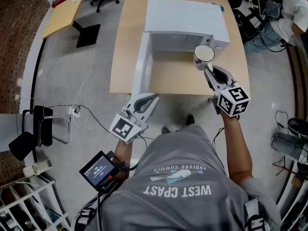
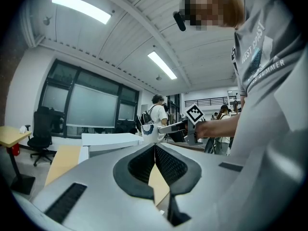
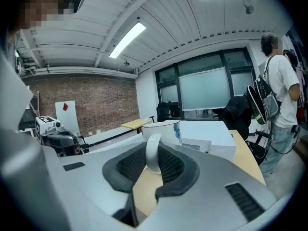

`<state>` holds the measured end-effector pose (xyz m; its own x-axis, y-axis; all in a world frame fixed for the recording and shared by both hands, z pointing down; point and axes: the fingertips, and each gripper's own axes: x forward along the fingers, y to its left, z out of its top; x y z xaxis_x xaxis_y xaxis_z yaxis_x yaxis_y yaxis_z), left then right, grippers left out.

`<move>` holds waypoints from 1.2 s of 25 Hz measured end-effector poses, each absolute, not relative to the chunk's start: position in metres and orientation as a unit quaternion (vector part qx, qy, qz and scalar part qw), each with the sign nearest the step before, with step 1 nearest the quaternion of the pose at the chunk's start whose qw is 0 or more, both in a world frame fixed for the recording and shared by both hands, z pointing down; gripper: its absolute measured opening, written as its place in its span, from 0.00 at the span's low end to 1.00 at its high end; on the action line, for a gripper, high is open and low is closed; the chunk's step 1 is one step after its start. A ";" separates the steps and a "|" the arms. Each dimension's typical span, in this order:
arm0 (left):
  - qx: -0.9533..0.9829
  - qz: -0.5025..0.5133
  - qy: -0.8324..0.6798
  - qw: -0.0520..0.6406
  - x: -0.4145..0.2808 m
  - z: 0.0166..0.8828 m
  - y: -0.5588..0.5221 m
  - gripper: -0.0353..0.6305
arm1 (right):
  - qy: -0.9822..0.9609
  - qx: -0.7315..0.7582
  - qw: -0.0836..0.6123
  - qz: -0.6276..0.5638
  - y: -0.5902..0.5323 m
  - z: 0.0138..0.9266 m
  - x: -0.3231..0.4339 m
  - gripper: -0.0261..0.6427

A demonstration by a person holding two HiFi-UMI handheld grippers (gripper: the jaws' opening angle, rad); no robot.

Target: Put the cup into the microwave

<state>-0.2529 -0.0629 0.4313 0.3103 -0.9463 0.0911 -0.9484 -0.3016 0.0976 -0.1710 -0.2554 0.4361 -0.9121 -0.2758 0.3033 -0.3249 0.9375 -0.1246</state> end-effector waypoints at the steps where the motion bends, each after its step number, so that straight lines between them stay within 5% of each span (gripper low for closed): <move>1: 0.807 0.008 -0.587 0.067 -0.254 0.431 -0.059 0.08 | -0.974 0.155 0.142 0.088 -0.255 0.439 -0.174 0.15; 30: 0.770 0.058 -0.623 0.124 -0.291 0.469 -0.071 0.09 | -0.963 0.133 0.168 0.162 -0.354 0.593 -0.282 0.15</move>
<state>-0.2909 -0.0706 0.4694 0.2167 -0.9453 0.2437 -0.9740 -0.1925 0.1194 -0.2821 -0.3542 0.5926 -0.9085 -0.2013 0.3662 -0.3101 0.9122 -0.2679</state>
